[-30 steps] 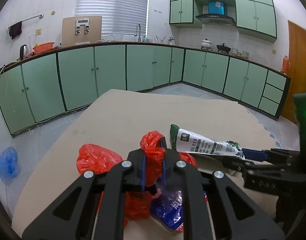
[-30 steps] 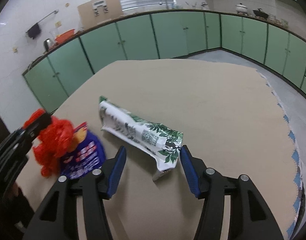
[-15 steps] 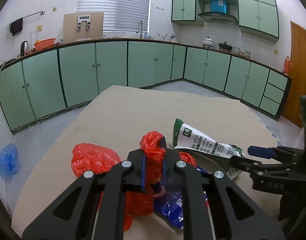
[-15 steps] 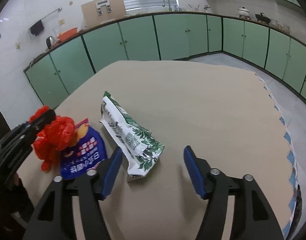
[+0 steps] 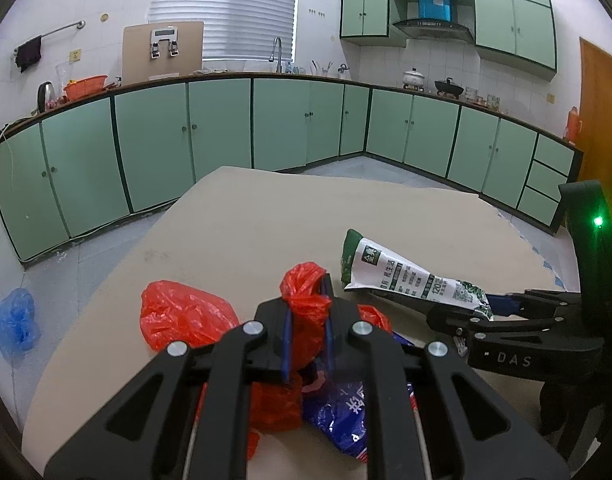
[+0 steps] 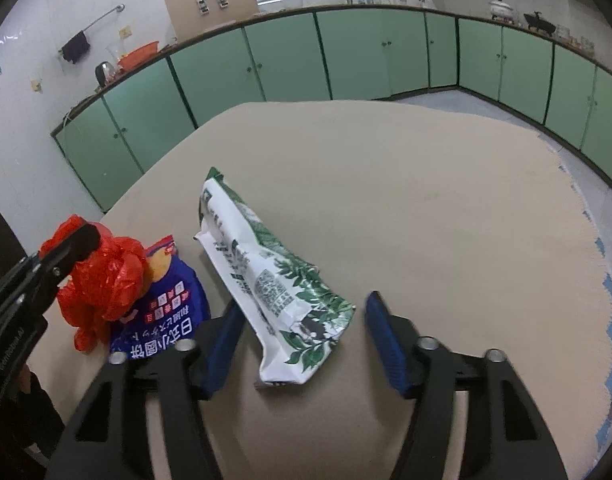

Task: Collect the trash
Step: 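Close the right tool on the white-green tube wrapper, then carry the tube wrapper and red mesh bag over the black bin with both tools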

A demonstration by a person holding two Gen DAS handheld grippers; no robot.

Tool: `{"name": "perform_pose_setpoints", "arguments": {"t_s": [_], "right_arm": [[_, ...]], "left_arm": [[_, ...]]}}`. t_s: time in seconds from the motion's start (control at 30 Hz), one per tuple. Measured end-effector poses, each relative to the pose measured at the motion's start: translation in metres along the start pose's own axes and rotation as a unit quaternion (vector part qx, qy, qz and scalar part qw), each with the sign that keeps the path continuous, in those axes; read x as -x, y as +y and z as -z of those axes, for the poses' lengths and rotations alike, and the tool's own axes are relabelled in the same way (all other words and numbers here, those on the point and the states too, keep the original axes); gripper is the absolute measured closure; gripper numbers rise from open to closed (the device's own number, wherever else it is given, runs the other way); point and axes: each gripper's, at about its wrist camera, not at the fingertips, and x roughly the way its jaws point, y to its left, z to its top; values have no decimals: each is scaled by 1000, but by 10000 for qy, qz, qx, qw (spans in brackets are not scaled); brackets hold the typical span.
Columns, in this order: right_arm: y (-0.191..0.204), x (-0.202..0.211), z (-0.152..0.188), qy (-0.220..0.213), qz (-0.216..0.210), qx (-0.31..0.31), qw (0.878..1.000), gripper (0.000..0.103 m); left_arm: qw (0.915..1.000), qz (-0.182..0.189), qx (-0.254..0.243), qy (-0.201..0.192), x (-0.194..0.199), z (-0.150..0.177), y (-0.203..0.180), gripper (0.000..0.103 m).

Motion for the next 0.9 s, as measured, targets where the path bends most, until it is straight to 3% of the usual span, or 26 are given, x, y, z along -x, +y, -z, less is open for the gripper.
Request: {"name": "perform_pose_setpoints", "arguments": {"t_s": [0.5,0.9], "right_arm": [[-1,48,15,-473,199,-273,9983,64],[-13,94,15,-751,282,-534,9953,64]], "left_arm": [[9999,8,-106,51,0,-3,-10,92],[9987,383,-38,-345,26,-21,-28,92]]}}
